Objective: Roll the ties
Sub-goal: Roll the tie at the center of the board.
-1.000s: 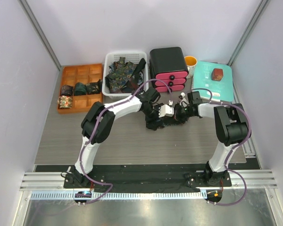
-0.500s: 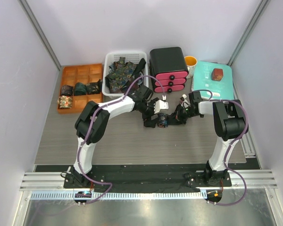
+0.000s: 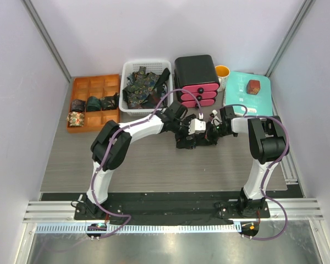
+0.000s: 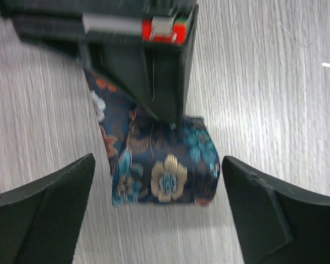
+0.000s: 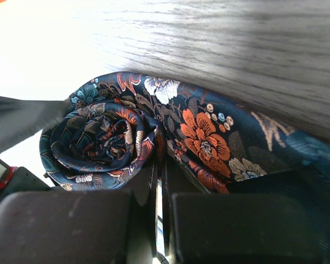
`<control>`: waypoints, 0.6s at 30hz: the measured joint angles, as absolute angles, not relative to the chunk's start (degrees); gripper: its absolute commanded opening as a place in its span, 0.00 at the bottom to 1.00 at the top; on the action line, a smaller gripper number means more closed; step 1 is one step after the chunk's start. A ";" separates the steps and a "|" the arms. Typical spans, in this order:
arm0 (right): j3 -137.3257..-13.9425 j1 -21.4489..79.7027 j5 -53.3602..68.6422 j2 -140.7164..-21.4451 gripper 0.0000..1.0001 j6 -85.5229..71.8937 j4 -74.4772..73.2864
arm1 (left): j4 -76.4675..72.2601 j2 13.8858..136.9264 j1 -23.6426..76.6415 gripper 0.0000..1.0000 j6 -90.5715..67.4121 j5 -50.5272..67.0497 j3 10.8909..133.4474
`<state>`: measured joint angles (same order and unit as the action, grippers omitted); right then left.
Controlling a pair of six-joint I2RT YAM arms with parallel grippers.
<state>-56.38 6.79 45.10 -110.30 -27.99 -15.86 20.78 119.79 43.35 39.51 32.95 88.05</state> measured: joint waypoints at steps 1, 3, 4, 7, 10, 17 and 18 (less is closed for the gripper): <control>-56.38 6.79 45.12 -110.30 0.01 -27.92 -15.86 | 20.34 120.07 43.88 0.81 39.77 32.60 88.29; -56.38 6.81 45.15 -110.30 0.01 -27.92 -15.86 | 19.86 120.73 44.51 0.70 40.27 31.90 88.77; -56.38 6.81 45.15 -110.30 0.01 -27.92 -15.86 | 19.70 121.14 44.77 0.59 40.77 31.33 89.01; -56.38 6.79 45.17 -110.30 0.01 -27.90 -15.81 | 20.80 122.78 45.28 0.41 41.67 30.33 90.24; -56.38 6.79 45.23 -110.28 0.06 -27.75 -15.81 | 22.31 123.33 45.41 0.26 42.65 29.89 90.76; -56.38 6.61 44.60 -108.27 0.26 -25.82 -17.63 | 23.00 123.22 44.80 0.17 44.29 31.53 90.37; -56.40 6.50 44.42 -107.72 0.26 -25.69 -18.15 | 23.03 123.11 44.58 0.16 44.58 31.79 90.13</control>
<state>-56.40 6.50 44.42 -107.72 -25.69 -18.15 23.03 123.11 44.58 44.58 31.79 90.13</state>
